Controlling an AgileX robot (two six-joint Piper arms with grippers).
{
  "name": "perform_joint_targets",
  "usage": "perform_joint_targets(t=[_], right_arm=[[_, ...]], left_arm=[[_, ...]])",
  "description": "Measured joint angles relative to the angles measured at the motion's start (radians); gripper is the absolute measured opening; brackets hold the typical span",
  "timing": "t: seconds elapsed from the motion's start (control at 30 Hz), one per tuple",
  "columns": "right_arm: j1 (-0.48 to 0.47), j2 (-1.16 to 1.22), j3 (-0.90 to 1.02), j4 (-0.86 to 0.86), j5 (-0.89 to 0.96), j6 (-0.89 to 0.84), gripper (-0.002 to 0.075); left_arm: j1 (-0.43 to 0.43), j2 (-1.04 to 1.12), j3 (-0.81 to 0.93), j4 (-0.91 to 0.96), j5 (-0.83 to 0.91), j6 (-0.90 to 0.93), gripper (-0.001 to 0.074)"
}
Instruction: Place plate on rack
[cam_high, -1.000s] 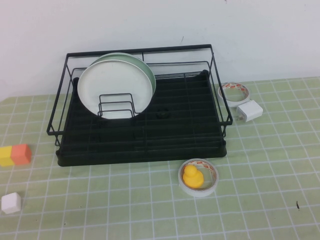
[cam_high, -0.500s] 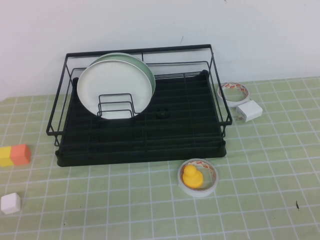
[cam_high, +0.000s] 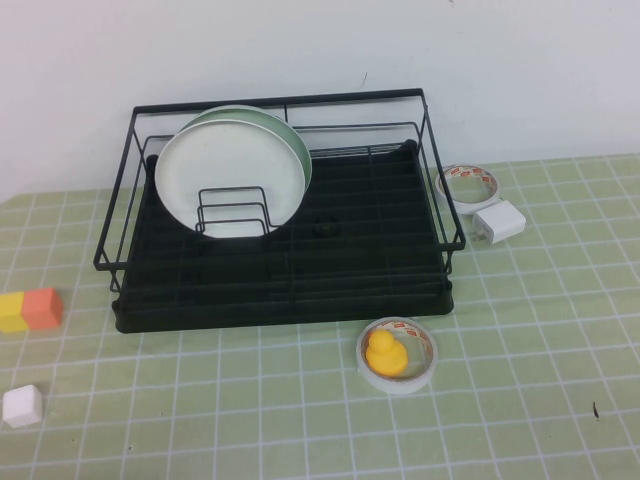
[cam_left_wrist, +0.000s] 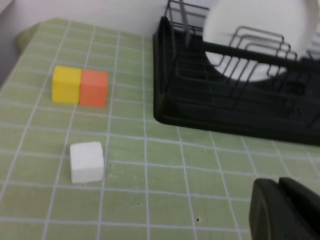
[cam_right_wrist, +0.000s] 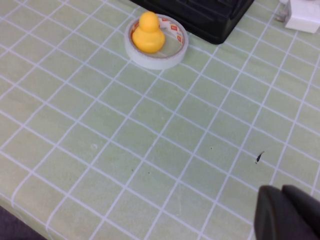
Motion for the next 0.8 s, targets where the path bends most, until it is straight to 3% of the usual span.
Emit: perform_joint_targets(t=[0.33, 0.8], right_arm=[[0.0, 0.0, 0.0, 0.0, 0.0, 0.0, 0.0], [0.0, 0.0, 0.0, 0.0, 0.0, 0.0, 0.0]], left_arm=[[0.0, -0.002, -0.002, -0.272, 0.002, 0.507, -0.0002], [0.064, -0.002, -0.002, -0.314, 0.002, 0.558, -0.0002]])
